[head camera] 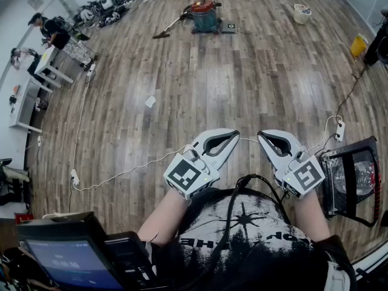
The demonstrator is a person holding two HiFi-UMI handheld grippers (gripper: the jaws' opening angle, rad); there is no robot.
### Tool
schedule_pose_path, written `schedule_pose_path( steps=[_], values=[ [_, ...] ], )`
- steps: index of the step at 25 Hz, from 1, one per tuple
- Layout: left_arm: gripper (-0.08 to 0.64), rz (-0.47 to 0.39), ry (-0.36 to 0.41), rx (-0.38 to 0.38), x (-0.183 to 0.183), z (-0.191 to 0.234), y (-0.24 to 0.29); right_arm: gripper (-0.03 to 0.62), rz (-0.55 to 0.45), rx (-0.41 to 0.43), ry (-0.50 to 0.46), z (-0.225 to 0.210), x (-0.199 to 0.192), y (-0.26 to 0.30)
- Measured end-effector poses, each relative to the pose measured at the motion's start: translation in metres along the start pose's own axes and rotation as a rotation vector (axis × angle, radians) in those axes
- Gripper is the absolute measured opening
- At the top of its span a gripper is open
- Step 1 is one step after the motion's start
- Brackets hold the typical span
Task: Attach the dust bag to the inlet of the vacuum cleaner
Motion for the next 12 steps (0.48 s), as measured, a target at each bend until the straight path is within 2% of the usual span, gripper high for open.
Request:
schedule_pose_path(
  steps=[8,12],
  values=[
    [-0.002,-0.015,0.015,0.000,-0.0021,-0.0032,0.0032,0.005,-0.012,0.003,0.003,-0.0020,-0.0039,-0.0020],
    [-0.002,0.008,0.008,0.004,0.0004,-0.0071,0.0052,0.005,-0.021,0.005,0.013,-0.0032,-0.0028,-0.0064]
  ],
)
Point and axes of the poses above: the fingertips, and each gripper's own axes: y forward along the fingers, z to its left, x out of its top, the point moved 8 cm from there along -y, backward along the fingers, and after that the axes turned 6 degrees about z, right-handed, at the moved point
